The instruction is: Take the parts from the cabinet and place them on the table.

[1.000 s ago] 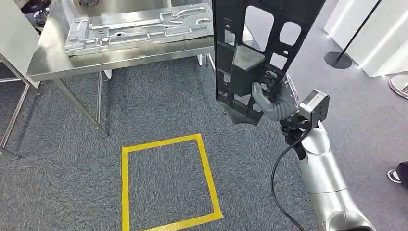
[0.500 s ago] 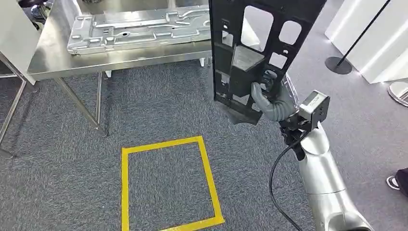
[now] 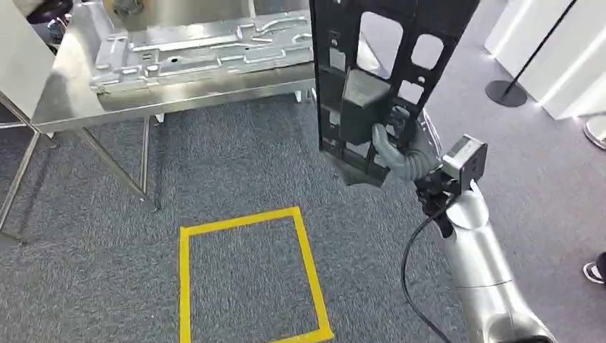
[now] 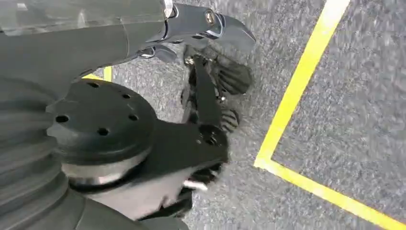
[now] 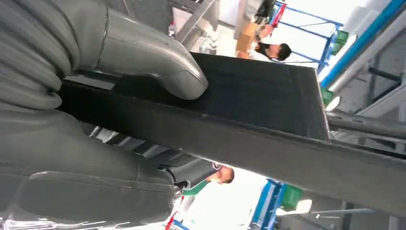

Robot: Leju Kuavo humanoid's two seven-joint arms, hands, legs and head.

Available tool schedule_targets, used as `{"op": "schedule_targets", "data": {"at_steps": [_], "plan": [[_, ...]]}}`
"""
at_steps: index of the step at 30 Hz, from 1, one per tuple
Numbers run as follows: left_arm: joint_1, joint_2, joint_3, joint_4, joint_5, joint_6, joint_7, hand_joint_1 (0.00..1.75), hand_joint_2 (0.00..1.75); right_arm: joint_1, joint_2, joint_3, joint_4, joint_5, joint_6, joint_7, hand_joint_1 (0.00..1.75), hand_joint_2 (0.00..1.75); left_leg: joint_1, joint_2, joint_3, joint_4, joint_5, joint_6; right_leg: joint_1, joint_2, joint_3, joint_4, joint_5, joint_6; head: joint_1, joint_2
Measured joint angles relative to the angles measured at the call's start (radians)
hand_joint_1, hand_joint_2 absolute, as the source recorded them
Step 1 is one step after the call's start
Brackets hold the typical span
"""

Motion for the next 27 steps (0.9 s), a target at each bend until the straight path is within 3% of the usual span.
{"op": "schedule_targets", "data": {"at_steps": [1,2,3,5,6,7,8,10,12,14,16,17,18,19,21,22,25,27], "plan": [[0.001,0.000,0.001,0.000,0.000,0.000,0.000,0.00,1.75,0.001,0.000,0.000,0.000,0.000,0.000,0.000,1.75,1.75,0.001,0.000,-0.036,0.058,-0.009,-0.003,0.000,0.000,0.003,0.001,-0.004,0.000,-0.001,0.000],[0.002,0.000,0.002,0.000,0.000,0.000,0.000,0.00,1.75,0.002,0.000,0.001,0.000,0.001,0.001,0.000,1.75,1.75,0.003,0.000,-0.051,0.069,0.006,-0.004,0.000,0.001,0.008,0.002,-0.008,0.000,-0.001,0.000],[0.002,0.000,0.002,0.000,0.000,0.000,0.000,0.00,1.75,0.003,0.000,0.002,0.000,0.000,0.001,0.000,1.75,1.75,0.004,0.000,-0.041,0.034,0.042,-0.004,0.000,0.002,0.015,0.003,-0.014,0.002,-0.001,0.000],[0.002,0.000,0.003,0.000,0.001,0.000,0.001,0.00,1.75,0.003,0.000,0.002,0.000,0.001,0.001,0.000,1.75,1.75,0.005,0.001,0.033,-0.147,0.159,0.000,-0.001,0.003,0.035,0.009,-0.031,0.007,-0.001,0.000],[0.002,0.000,0.003,0.000,0.001,0.000,0.001,0.00,1.75,0.003,0.000,0.002,0.000,0.001,0.001,0.000,1.75,1.75,0.005,0.003,0.060,-0.220,0.184,0.005,-0.001,0.003,0.039,0.011,-0.039,0.013,0.000,0.000],[0.002,0.000,0.004,0.000,0.001,0.000,0.003,0.00,1.75,0.002,0.000,0.002,0.000,0.000,0.001,-0.002,1.75,1.75,-0.001,0.002,0.069,-0.230,0.171,0.010,0.006,0.004,0.036,0.018,-0.043,0.019,-0.001,0.000],[0.000,0.000,0.004,0.000,0.000,0.000,0.005,0.00,1.75,0.002,0.000,0.003,0.000,0.001,0.001,-0.002,1.75,1.75,0.001,0.000,0.070,-0.233,0.165,0.022,0.006,0.004,0.031,0.018,-0.042,0.023,-0.001,0.000],[0.002,0.000,0.004,0.000,0.001,0.000,0.005,0.00,1.75,0.003,0.000,0.005,0.000,0.002,0.001,-0.001,1.75,1.75,-0.003,-0.002,0.067,-0.234,0.162,0.030,0.004,0.003,0.032,0.015,-0.043,0.031,0.003,0.000],[0.002,0.000,0.005,0.000,0.001,0.003,0.005,0.00,1.75,0.003,-0.001,0.005,-0.002,0.002,0.001,-0.001,1.75,1.75,0.004,-0.001,0.083,-0.249,0.164,0.043,0.001,0.002,0.033,0.031,-0.061,0.044,0.004,0.000],[-0.002,0.000,0.005,0.000,0.000,0.002,0.005,0.00,1.75,-0.002,-0.001,0.005,-0.003,0.001,0.001,-0.002,1.75,1.75,0.004,-0.001,0.087,-0.251,0.159,0.052,-0.001,0.002,-0.034,0.155,-0.116,0.052,0.008,0.000],[-0.001,0.000,0.005,0.000,0.000,0.004,0.005,0.00,1.75,0.006,-0.001,0.006,-0.002,0.001,0.001,-0.002,1.75,1.75,0.003,-0.001,0.090,-0.250,0.154,0.055,-0.004,0.002,-0.133,0.322,-0.169,0.057,0.007,0.000],[-0.001,0.000,0.005,0.000,0.000,0.005,0.005,0.00,1.75,0.010,-0.001,0.006,-0.002,0.002,0.000,-0.002,1.75,1.75,0.003,-0.002,0.092,-0.250,0.151,0.055,-0.004,0.002,-0.158,0.349,-0.161,0.057,0.008,0.000],[0.001,0.000,0.005,0.000,0.000,0.008,0.005,0.00,1.75,0.013,-0.001,0.006,-0.002,0.002,0.000,-0.001,1.75,1.75,0.003,-0.002,0.098,-0.249,0.147,0.054,-0.004,0.002,-0.155,0.322,-0.127,0.056,0.008,0.000],[0.002,0.000,0.005,0.000,0.000,0.009,0.005,0.00,1.75,0.012,-0.001,0.006,-0.002,0.003,-0.002,-0.001,1.75,1.75,0.003,-0.003,0.105,-0.249,0.143,0.052,-0.004,0.002,-0.129,0.255,-0.078,0.053,0.008,0.000],[0.001,0.000,0.006,0.000,0.000,0.009,0.005,0.00,1.75,0.011,-0.001,0.005,-0.003,0.011,-0.008,-0.002,1.75,1.75,0.003,-0.005,0.123,-0.249,0.131,0.045,-0.002,0.002,-0.045,0.064,0.027,0.042,0.008,0.000],[0.001,-0.001,0.006,0.000,0.000,0.009,0.005,0.00,1.75,0.010,-0.002,0.005,-0.002,0.013,-0.010,-0.002,1.75,1.75,-0.001,-0.005,0.124,-0.249,0.126,0.040,0.002,0.002,-0.028,0.038,0.013,0.036,0.007,0.000],[0.000,-0.001,0.006,0.000,0.000,0.009,0.006,0.00,1.75,0.008,-0.004,0.004,-0.002,0.016,-0.012,-0.001,1.75,1.75,0.000,-0.003,0.125,-0.254,0.120,0.024,0.009,0.006,-0.029,0.025,0.005,0.024,0.005,0.000],[0.000,-0.001,0.006,0.000,0.000,0.009,0.006,0.00,1.75,0.007,-0.007,0.002,-0.002,0.016,-0.013,-0.001,1.75,1.75,-0.001,-0.001,0.130,-0.249,0.108,0.013,-0.004,0.005,-0.013,0.009,0.007,0.014,0.005,0.000]]}}
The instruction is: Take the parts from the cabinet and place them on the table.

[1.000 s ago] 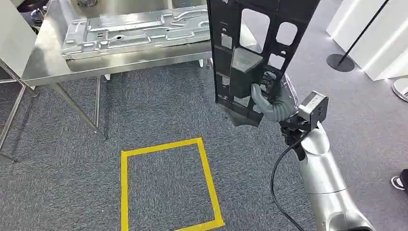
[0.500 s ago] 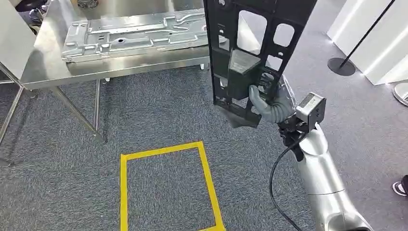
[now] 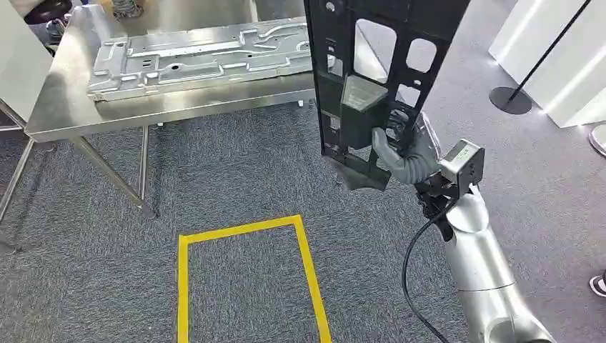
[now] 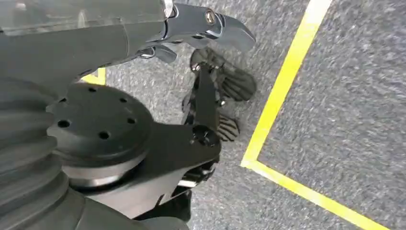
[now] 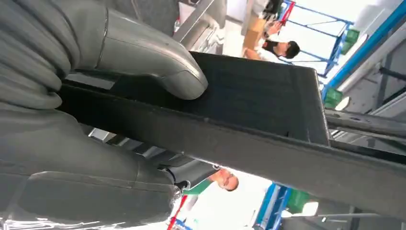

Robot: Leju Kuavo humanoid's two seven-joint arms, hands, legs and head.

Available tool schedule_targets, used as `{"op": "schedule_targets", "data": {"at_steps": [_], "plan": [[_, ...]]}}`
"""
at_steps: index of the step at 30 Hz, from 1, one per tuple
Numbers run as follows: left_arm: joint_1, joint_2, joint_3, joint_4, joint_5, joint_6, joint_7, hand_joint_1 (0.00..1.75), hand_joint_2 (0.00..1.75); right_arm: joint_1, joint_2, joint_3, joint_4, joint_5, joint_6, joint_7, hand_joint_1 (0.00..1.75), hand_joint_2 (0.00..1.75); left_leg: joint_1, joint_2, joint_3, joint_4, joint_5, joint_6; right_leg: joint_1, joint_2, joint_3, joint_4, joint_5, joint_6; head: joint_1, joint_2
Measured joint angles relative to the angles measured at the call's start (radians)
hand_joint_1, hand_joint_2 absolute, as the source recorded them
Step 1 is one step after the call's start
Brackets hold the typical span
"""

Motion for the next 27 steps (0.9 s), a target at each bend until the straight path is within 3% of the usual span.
{"op": "schedule_targets", "data": {"at_steps": [1,2,4,5,6,7,9,11,14,16,17,19,20,21,22,24,25,27], "plan": [[0.000,0.000,0.000,0.000,0.000,0.000,-0.001,0.00,1.75,-0.002,-0.002,-0.001,0.000,0.001,-0.003,0.000,1.75,1.75,-0.002,0.001,-0.014,0.039,-0.021,-0.004,-0.001,-0.001,0.007,-0.004,-0.003,-0.007,-0.005,0.000],[-0.001,0.000,0.000,0.000,0.000,0.000,-0.001,0.00,1.75,-0.005,-0.002,-0.001,0.000,0.005,-0.006,0.000,1.75,1.75,-0.001,0.001,-0.049,0.108,-0.054,-0.006,0.000,-0.002,0.011,-0.003,-0.005,-0.010,-0.005,0.000],[0.001,0.000,0.000,0.000,0.000,-0.003,-0.001,0.00,1.75,-0.004,-0.002,-0.001,0.003,0.019,-0.014,0.002,1.75,1.75,0.002,0.001,-0.146,0.284,-0.117,-0.011,0.002,-0.002,0.016,-0.003,-0.012,-0.013,-0.004,0.000],[0.001,0.000,0.000,0.000,0.000,-0.004,0.000,0.00,1.75,-0.003,-0.002,-0.001,0.004,0.028,-0.019,0.004,1.75,1.75,0.002,0.001,-0.180,0.331,-0.118,-0.012,0.003,-0.001,0.020,-0.002,-0.016,-0.014,-0.006,0.000],[0.002,0.000,0.000,0.000,0.000,-0.005,0.000,0.00,1.75,-0.002,-0.002,-0.001,0.005,0.035,-0.023,0.006,1.75,1.75,0.002,0.001,-0.186,0.322,-0.092,-0.011,0.003,-0.001,0.026,-0.001,-0.021,-0.013,-0.005,0.000],[0.003,0.000,0.000,0.000,0.000,-0.005,0.000,0.00,1.75,-0.002,-0.002,-0.001,0.005,0.045,-0.032,0.008,1.75,1.75,0.002,0.001,-0.168,0.265,-0.043,-0.008,0.003,0.000,0.035,-0.001,-0.027,-0.012,-0.005,0.000],[0.002,0.000,0.000,0.000,0.000,-0.006,0.000,0.00,1.75,-0.005,-0.001,-0.001,0.005,0.069,-0.050,0.010,1.75,1.75,0.001,0.001,-0.092,0.075,0.072,0.002,0.005,0.001,0.054,0.002,-0.042,-0.008,-0.005,0.000],[0.002,0.000,0.000,0.000,0.000,-0.006,0.000,0.00,1.75,-0.008,-0.001,-0.001,0.005,0.094,-0.064,0.011,1.75,1.75,-0.004,0.001,-0.059,0.004,0.068,0.012,0.012,0.004,0.055,0.008,-0.051,0.003,-0.004,0.000],[0.001,0.000,0.000,0.000,0.000,-0.006,0.001,0.00,1.75,-0.008,-0.001,0.003,0.005,0.127,-0.080,0.017,1.75,1.75,-0.005,-0.001,-0.063,0.008,0.066,0.025,0.011,0.001,0.057,0.001,-0.053,0.017,-0.004,0.000],[0.001,0.000,0.000,0.000,0.000,-0.005,0.000,0.00,1.75,-0.012,-0.002,0.003,0.005,0.149,-0.094,0.018,1.75,1.75,0.003,0.000,-0.049,-0.007,0.069,0.034,0.008,0.000,0.048,0.033,-0.078,0.028,0.001,0.000],[-0.002,0.000,0.000,0.000,0.000,-0.006,0.000,0.00,1.75,-0.017,-0.001,0.005,0.005,0.158,-0.098,0.017,1.75,1.75,0.003,0.000,-0.048,-0.007,0.067,0.038,0.007,0.000,0.015,0.097,-0.109,0.032,0.001,0.000],[-0.001,0.000,0.000,0.000,0.000,-0.007,0.000,0.00,1.75,-0.017,-0.002,0.005,0.006,0.182,-0.113,0.018,1.75,1.75,0.002,0.000,-0.048,-0.007,0.063,0.042,0.003,0.000,-0.082,0.269,-0.173,0.040,0.001,0.000],[-0.001,0.000,0.000,0.000,0.000,-0.008,0.000,0.00,1.75,-0.016,-0.002,0.007,0.008,0.199,-0.124,0.020,1.75,1.75,0.002,0.000,-0.047,-0.005,0.061,0.043,0.002,0.000,-0.118,0.322,-0.181,0.041,0.001,0.000],[-0.001,0.000,0.000,0.000,0.000,-0.007,0.000,0.00,1.75,-0.016,-0.002,0.008,0.010,0.218,-0.136,0.022,1.75,1.75,0.002,-0.001,-0.046,-0.004,0.058,0.042,0.000,0.000,-0.132,0.326,-0.162,0.042,0.001,0.000],[0.001,0.000,0.000,0.000,0.000,-0.008,0.000,0.00,1.75,-0.016,-0.002,0.010,0.011,0.245,-0.154,0.027,1.75,1.75,0.002,-0.002,-0.042,-0.003,0.055,0.040,-0.001,0.000,-0.118,0.279,-0.121,0.041,0.001,0.000],[0.001,0.000,0.000,0.000,0.000,-0.008,-0.003,0.00,1.75,-0.017,-0.002,0.014,0.011,0.294,-0.190,0.035,1.75,1.75,0.002,-0.003,-0.030,-0.001,0.046,0.036,-0.001,-0.001,-0.043,0.104,-0.017,0.034,0.002,0.000],[0.001,0.000,0.000,0.000,0.000,-0.009,-0.003,0.00,1.75,-0.018,-0.003,0.016,0.011,0.313,-0.206,0.040,1.75,1.75,0.002,-0.004,-0.027,-0.001,0.041,0.031,0.001,-0.003,-0.013,0.024,0.008,0.028,0.002,0.000],[0.000,0.000,0.000,0.000,0.000,-0.009,-0.003,0.00,1.75,-0.020,-0.003,0.024,0.011,0.366,-0.238,0.052,1.75,1.75,-0.003,-0.004,-0.029,0.000,0.037,0.020,0.009,-0.002,-0.004,0.013,-0.004,0.020,0.000,0.000]]}}
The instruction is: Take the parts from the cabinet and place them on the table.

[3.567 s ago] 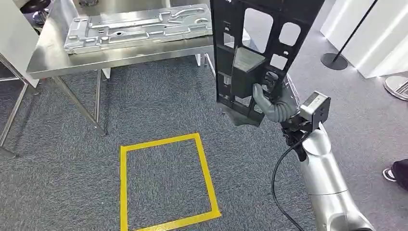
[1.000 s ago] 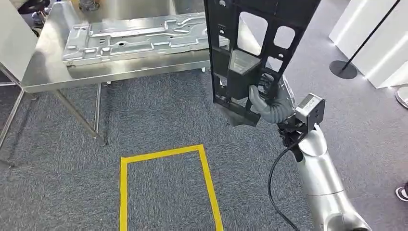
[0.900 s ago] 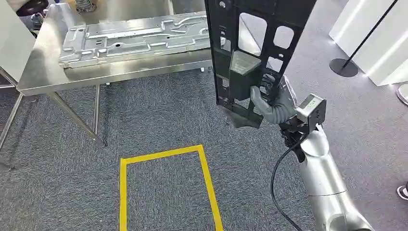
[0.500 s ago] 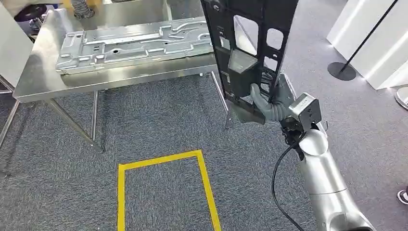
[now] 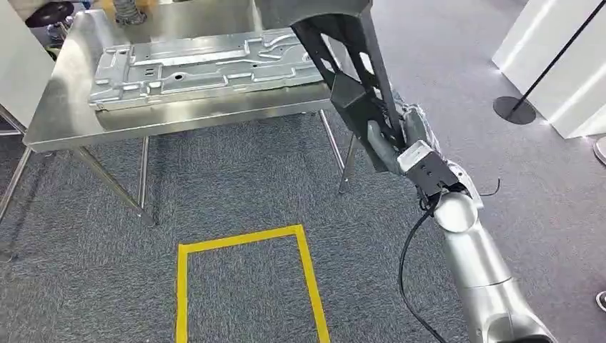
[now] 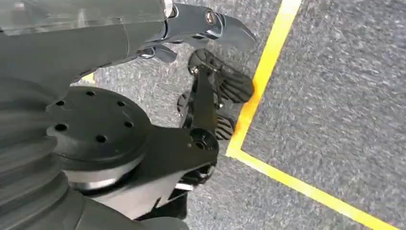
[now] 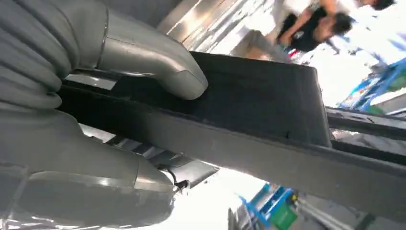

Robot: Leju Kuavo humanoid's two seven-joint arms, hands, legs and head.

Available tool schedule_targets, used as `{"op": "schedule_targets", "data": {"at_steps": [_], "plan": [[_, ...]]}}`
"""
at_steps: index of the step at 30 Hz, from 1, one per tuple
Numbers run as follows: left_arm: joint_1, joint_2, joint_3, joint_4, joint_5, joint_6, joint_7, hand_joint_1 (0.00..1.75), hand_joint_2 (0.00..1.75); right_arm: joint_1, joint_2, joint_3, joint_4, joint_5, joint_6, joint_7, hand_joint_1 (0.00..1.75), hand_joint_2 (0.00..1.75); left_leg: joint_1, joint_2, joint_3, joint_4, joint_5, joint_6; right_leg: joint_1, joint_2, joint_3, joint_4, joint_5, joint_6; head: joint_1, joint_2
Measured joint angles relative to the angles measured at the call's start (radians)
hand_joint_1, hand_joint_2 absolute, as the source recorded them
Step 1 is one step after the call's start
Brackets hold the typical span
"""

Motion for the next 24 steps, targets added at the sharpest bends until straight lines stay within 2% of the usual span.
{"op": "schedule_targets", "data": {"at_steps": [2,3,4,5,7,8,9,10,11,12,13,14,17,18,19,20,21,22,23,24], "plan": [[0.001,0.000,0.000,0.000,0.000,0.000,0.000,0.00,1.75,0.001,-0.004,0.008,0.000,0.040,-0.023,0.009,1.75,1.75,0.002,0.001,0.005,-0.006,-0.002,-0.010,0.002,0.002,0.000,0.000,-0.004,-0.009,0.000,0.000],[0.000,0.000,0.000,0.000,0.000,0.000,0.000,0.00,1.75,0.001,-0.007,0.010,0.000,0.056,-0.034,0.011,1.75,1.75,-0.005,0.003,0.008,0.001,-0.010,-0.017,-0.009,0.003,0.008,-0.012,0.000,-0.017,-0.001,0.000],[0.001,0.000,0.000,0.000,0.000,0.000,0.000,0.00,1.75,0.001,-0.010,0.014,0.000,0.084,-0.050,0.016,1.75,1.75,-0.001,0.006,0.000,0.025,-0.020,-0.023,-0.009,0.001,0.015,-0.016,0.000,-0.021,0.001,0.000],[0.001,0.000,0.000,0.000,0.000,0.000,0.000,0.00,1.75,-0.001,-0.010,0.019,0.000,0.112,-0.070,0.022,1.75,1.75,0.000,0.005,-0.023,0.077,-0.051,-0.025,-0.009,-0.001,0.020,-0.017,-0.004,-0.028,-0.005,0.000],[0.002,0.000,0.000,0.000,0.000,0.000,-0.001,0.00,1.75,0.000,-0.013,0.035,0.001,0.158,-0.096,0.033,1.75,1.75,0.002,0.006,-0.107,0.245,-0.127,-0.030,-0.007,0.000,0.025,-0.017,-0.010,-0.035,-0.004,0.000],[0.003,0.000,0.000,0.000,0.000,-0.002,-0.002,0.00,1.75,0.001,-0.014,0.045,0.004,0.185,-0.109,0.039,1.75,1.75,0.002,0.006,-0.143,0.308,-0.144,-0.032,-0.006,0.000,0.028,-0.016,-0.012,-0.036,-0.004,0.000],[0.005,0.000,0.000,0.000,0.001,-0.002,-0.003,0.00,1.75,0.002,-0.015,0.052,0.007,0.203,-0.119,0.043,1.75,1.75,0.003,0.006,-0.160,0.330,-0.137,-0.033,-0.006,0.001,0.032,-0.016,-0.015,-0.035,-0.004,0.000],[0.006,0.000,0.000,0.000,0.001,-0.002,-0.003,0.00,1.75,0.002,-0.016,0.061,0.011,0.222,-0.132,0.050,1.75,1.75,0.004,0.006,-0.151,0.295,-0.101,-0.032,-0.006,0.002,0.038,-0.016,-0.020,-0.034,-0.004,0.000],[0.006,0.000,0.000,0.000,0.001,-0.003,-0.005,0.00,1.75,0.001,-0.018,0.067,0.015,0.243,-0.145,0.056,1.75,1.75,0.005,0.006,-0.119,0.219,-0.050,-0.030,-0.006,0.003,0.045,-0.014,-0.025,-0.032,-0.005,0.000],[0.006,0.000,0.000,0.000,0.001,-0.003,-0.006,0.00,1.75,0.000,-0.019,0.072,0.017,0.260,-0.156,0.061,1.75,1.75,0.005,0.006,-0.075,0.118,0.006,-0.027,-0.006,0.003,0.053,-0.011,-0.032,-0.029,-0.004,0.000],[0.006,0.001,0.000,0.000,0.001,-0.003,-0.006,0.00,1.75,-0.001,-0.020,0.078,0.019,0.276,-0.167,0.068,1.75,1.75,0.005,0.006,-0.040,0.032,0.042,-0.021,-0.006,0.003,0.057,-0.009,-0.039,-0.025,-0.004,0.000],[0.006,0.001,0.000,0.000,0.001,-0.004,-0.006,0.00,1.75,-0.004,-0.024,0.085,0.022,0.289,-0.179,0.072,1.75,1.75,0.000,0.005,-0.027,0.014,0.026,-0.015,0.002,0.004,0.055,-0.005,-0.043,-0.020,-0.003,0.000],[0.006,0.002,0.000,0.000,0.001,-0.006,-0.008,0.00,1.75,-0.005,-0.031,0.097,0.029,0.325,-0.196,0.087,1.75,1.75,-0.002,0.003,-0.031,0.009,0.023,-0.002,-0.001,0.004,0.052,-0.011,-0.042,-0.007,-0.003,0.000],[0.007,0.002,0.000,0.000,0.001,-0.006,-0.009,0.00,1.75,-0.008,-0.034,0.102,0.030,0.337,-0.206,0.093,1.75,1.75,0.002,0.003,-0.026,-0.001,0.026,0.005,0.001,0.004,0.055,-0.013,-0.045,0.001,-0.003,0.000],[0.007,0.002,0.000,0.000,0.001,-0.006,-0.011,0.00,1.75,-0.008,-0.039,0.106,0.031,0.348,-0.213,0.097,1.75,1.75,0.007,0.004,-0.019,-0.008,0.029,0.010,-0.004,0.002,0.053,-0.002,-0.053,0.006,-0.004,0.000],[0.005,0.002,0.000,0.000,0.001,-0.007,-0.013,0.00,1.75,-0.013,-0.042,0.110,0.032,0.367,-0.225,0.103,1.75,1.75,0.007,0.004,-0.017,-0.010,0.028,0.017,-0.003,0.002,0.032,0.042,-0.079,0.009,-0.001,0.000],[0.003,0.002,0.000,0.000,0.001,-0.009,-0.014,0.00,1.75,-0.016,-0.047,0.113,0.034,0.388,-0.238,0.112,1.75,1.75,0.007,0.004,-0.016,-0.010,0.027,0.020,-0.004,0.002,-0.007,0.115,-0.114,0.013,-0.002,0.000],[0.004,0.002,0.000,0.000,0.001,-0.011,-0.014,0.00,1.75,-0.015,-0.051,0.118,0.037,0.411,-0.252,0.122,1.75,1.75,0.006,0.004,-0.015,-0.010,0.024,0.023,-0.006,0.002,-0.060,0.213,-0.152,0.017,-0.002,0.000],[0.005,0.002,0.000,0.000,0.001,-0.013,-0.014,0.00,1.75,-0.013,-0.054,0.122,0.039,0.426,-0.260,0.131,1.75,1.75,0.006,0.004,-0.014,-0.010,0.022,0.023,-0.008,0.002,-0.101,0.281,-0.170,0.020,-0.002,0.000],[0.006,0.002,0.000,0.000,0.001,-0.016,-0.014,0.00,1.75,-0.009,-0.056,0.129,0.045,0.452,-0.271,0.143,1.75,1.75,0.006,0.003,-0.012,-0.010,0.019,0.022,-0.010,0.002,-0.131,0.320,-0.169,0.021,-0.001,0.000]]}}
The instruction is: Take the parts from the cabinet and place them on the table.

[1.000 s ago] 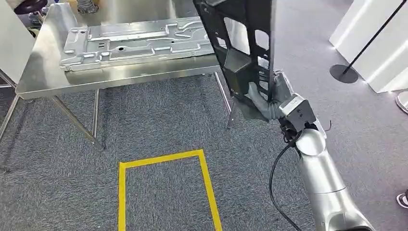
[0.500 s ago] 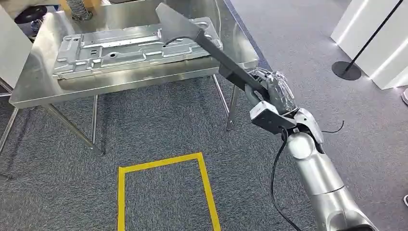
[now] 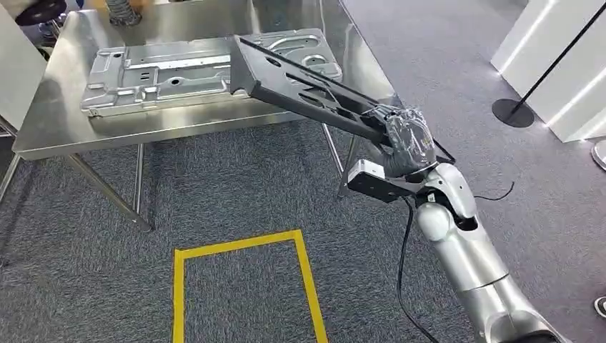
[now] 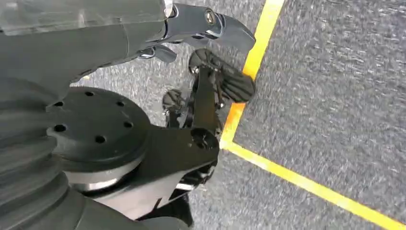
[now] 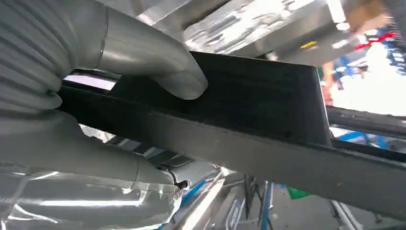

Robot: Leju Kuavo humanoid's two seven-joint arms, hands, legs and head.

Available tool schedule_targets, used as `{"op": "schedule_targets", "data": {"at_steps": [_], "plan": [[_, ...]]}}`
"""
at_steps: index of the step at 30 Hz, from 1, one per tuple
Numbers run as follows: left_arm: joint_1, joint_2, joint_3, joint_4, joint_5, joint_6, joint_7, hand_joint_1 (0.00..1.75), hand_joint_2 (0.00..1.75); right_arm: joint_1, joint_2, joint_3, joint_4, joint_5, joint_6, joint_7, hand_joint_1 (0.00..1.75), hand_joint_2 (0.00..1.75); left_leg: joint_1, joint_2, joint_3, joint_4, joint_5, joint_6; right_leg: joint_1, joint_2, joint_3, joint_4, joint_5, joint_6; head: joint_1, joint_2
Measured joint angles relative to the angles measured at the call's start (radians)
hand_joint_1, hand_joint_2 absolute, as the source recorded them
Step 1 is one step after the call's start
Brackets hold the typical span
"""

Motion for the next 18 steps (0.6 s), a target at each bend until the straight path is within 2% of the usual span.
{"op": "schedule_targets", "data": {"at_steps": [1,2,4,5,8,10,11,13,14,15,16,17,18], "plan": [[0.001,0.000,0.000,0.000,0.000,0.000,0.000,0.00,1.75,0.003,-0.001,0.007,0.004,0.025,-0.011,0.011,1.75,1.75,0.000,-0.001,0.004,0.000,-0.003,-0.002,-0.002,0.000,0.000,-0.019,0.028,0.000,0.000,0.000],[0.002,0.000,0.000,0.000,0.000,-0.001,0.000,0.00,1.75,0.004,-0.001,0.013,0.008,0.051,-0.021,0.021,1.75,1.75,0.000,-0.001,0.010,0.001,-0.007,-0.004,-0.003,-0.001,0.023,-0.080,0.074,-0.001,0.000,0.000],[0.001,0.000,0.000,0.000,0.004,-0.003,0.000,0.00,1.75,0.002,-0.001,0.026,0.014,0.117,-0.041,0.050,1.75,1.75,0.000,-0.003,0.027,0.002,-0.019,-0.010,-0.004,-0.003,0.112,-0.279,0.182,-0.007,0.000,0.000],[0.001,0.000,0.000,0.000,0.006,-0.004,0.000,0.00,1.75,0.000,-0.001,0.033,0.020,0.153,-0.049,0.065,1.75,1.75,-0.003,-0.003,0.027,0.002,-0.024,-0.017,-0.001,-0.003,0.134,-0.313,0.173,-0.013,-0.001,0.000],[0.000,0.000,0.000,0.000,0.009,-0.005,-0.002,0.00,1.75,-0.010,0.005,0.055,0.039,0.204,-0.050,0.082,1.75,1.75,-0.003,-0.002,0.027,0.002,-0.028,-0.033,0.009,0.000,0.130,-0.321,0.168,-0.028,-0.003,0.000],[0.001,0.002,0.000,0.000,0.009,-0.003,-0.002,0.00,1.75,-0.020,0.010,0.061,0.053,0.233,-0.049,0.087,1.75,1.75,-0.004,-0.001,0.029,0.007,-0.039,-0.045,-0.002,-0.002,0.140,-0.334,0.171,-0.040,-0.002,0.000],[0.001,0.002,0.000,0.000,0.009,-0.003,-0.003,0.00,1.75,-0.027,0.013,0.063,0.059,0.242,-0.048,0.088,1.75,1.75,-0.003,0.000,0.016,0.040,-0.057,-0.050,-0.002,-0.002,0.145,-0.336,0.169,-0.045,-0.005,0.000],[0.001,0.002,0.000,0.000,0.006,-0.003,-0.003,0.00,1.75,-0.044,0.022,0.073,0.071,0.275,-0.047,0.094,1.75,1.75,0.000,0.001,-0.062,0.198,-0.132,-0.057,0.001,-0.002,0.148,-0.335,0.165,-0.053,-0.006,0.000],[0.002,0.003,0.000,0.000,0.004,-0.003,-0.003,0.00,1.75,-0.050,0.024,0.079,0.078,0.292,-0.047,0.097,1.75,1.75,0.000,0.001,-0.103,0.274,-0.155,-0.059,0.002,-0.002,0.149,-0.334,0.163,-0.055,-0.005,0.000],[0.003,0.003,0.000,0.000,-0.002,-0.003,-0.003,0.00,1.75,-0.056,0.026,0.085,0.089,0.313,-0.047,0.101,1.75,1.75,0.000,0.001,-0.142,0.335,-0.164,-0.060,0.004,-0.003,0.152,-0.334,0.160,-0.056,-0.006,0.000],[0.004,0.003,0.000,0.000,-0.003,-0.003,-0.003,0.00,1.75,-0.060,0.028,0.091,0.101,0.333,-0.045,0.105,1.75,1.75,0.000,0.001,-0.150,0.334,-0.147,-0.059,0.005,-0.003,0.156,-0.334,0.158,-0.056,-0.005,0.000],[0.005,0.003,0.000,0.000,-0.005,-0.003,-0.003,0.00,1.75,-0.067,0.031,0.096,0.111,0.349,-0.045,0.109,1.75,1.75,0.000,0.001,-0.135,0.288,-0.108,-0.057,0.005,-0.002,0.161,-0.333,0.154,-0.055,-0.006,0.000],[0.004,0.003,0.000,0.000,-0.008,-0.003,-0.003,0.00,1.75,-0.079,0.034,0.102,0.122,0.366,-0.045,0.111,1.75,1.75,0.000,0.001,-0.097,0.202,-0.053,-0.053,0.006,-0.001,0.167,-0.332,0.149,-0.053,-0.006,0.000]]}}
